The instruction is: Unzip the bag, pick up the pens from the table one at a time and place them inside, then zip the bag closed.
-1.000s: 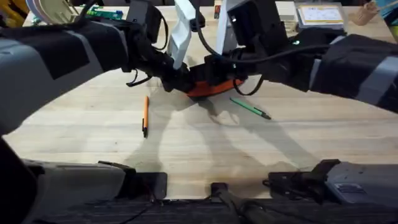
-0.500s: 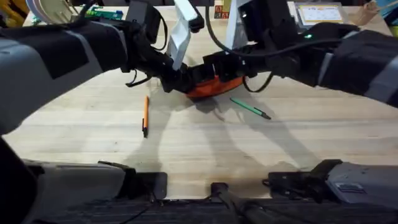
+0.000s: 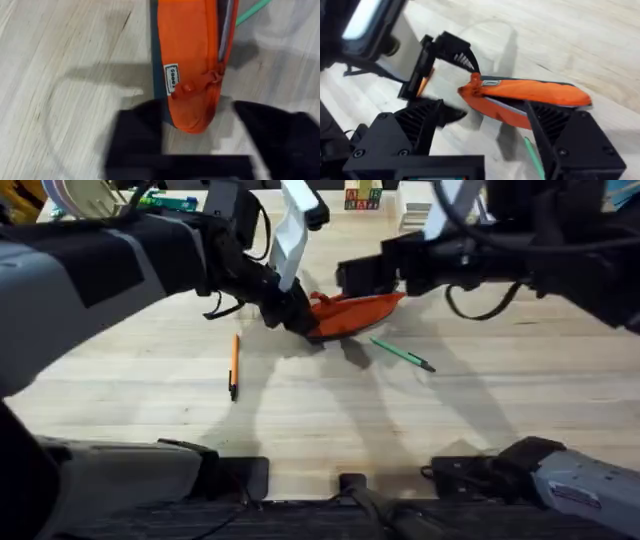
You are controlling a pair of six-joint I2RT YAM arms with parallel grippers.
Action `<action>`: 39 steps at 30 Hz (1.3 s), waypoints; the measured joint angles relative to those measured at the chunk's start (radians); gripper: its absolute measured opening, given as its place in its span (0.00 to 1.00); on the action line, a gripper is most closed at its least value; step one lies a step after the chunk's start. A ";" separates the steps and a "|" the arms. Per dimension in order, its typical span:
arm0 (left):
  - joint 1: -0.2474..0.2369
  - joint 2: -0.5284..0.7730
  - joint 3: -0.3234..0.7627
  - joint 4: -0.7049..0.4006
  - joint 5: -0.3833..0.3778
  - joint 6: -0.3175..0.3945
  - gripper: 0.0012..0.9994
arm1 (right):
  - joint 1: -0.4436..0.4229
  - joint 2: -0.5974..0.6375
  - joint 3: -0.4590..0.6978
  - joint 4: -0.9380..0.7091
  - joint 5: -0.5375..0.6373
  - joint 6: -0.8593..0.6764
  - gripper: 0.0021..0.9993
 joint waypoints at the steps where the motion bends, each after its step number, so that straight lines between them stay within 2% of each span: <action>1: 0.000 0.000 0.000 0.000 0.001 0.000 0.51 | -0.013 -0.004 0.000 0.000 0.000 -0.001 1.00; 3: -0.002 0.000 0.000 0.001 0.001 0.000 0.84 | -0.035 -0.008 0.000 -0.001 0.000 -0.001 1.00; 4: -0.002 0.000 0.000 0.001 0.001 -0.004 0.95 | -0.045 -0.008 0.000 -0.001 0.000 -0.002 1.00; 5: -0.002 0.000 0.000 0.000 0.001 -0.004 0.98 | -0.052 -0.008 0.000 -0.001 -0.001 -0.002 1.00; 11: -0.002 0.000 0.000 0.002 0.003 -0.004 0.99 | -0.090 -0.008 0.000 -0.008 -0.002 -0.015 1.00; 15: -0.002 0.000 0.000 0.026 0.002 -0.004 0.99 | -0.111 -0.008 0.012 -0.074 -0.002 -0.042 1.00; 22: -0.002 -0.006 0.000 0.024 0.004 -0.004 0.99 | -0.127 -0.008 0.120 -0.213 0.039 -0.133 1.00; 27: 0.004 -0.073 0.000 0.016 0.005 -0.004 0.99 | -0.127 -0.008 0.177 -0.259 0.066 -0.223 1.00; 33: 0.067 -0.176 0.001 -0.017 0.007 -0.004 0.99 | -0.127 -0.008 0.184 -0.255 0.081 -0.405 1.00; 36: 0.098 -0.197 0.002 -0.027 0.007 -0.004 0.99 | -0.127 -0.008 0.184 -0.207 0.085 -0.565 1.00; 39: 0.108 -0.203 0.003 -0.030 0.007 -0.004 0.99 | -0.127 -0.008 0.184 -0.158 0.086 -0.757 1.00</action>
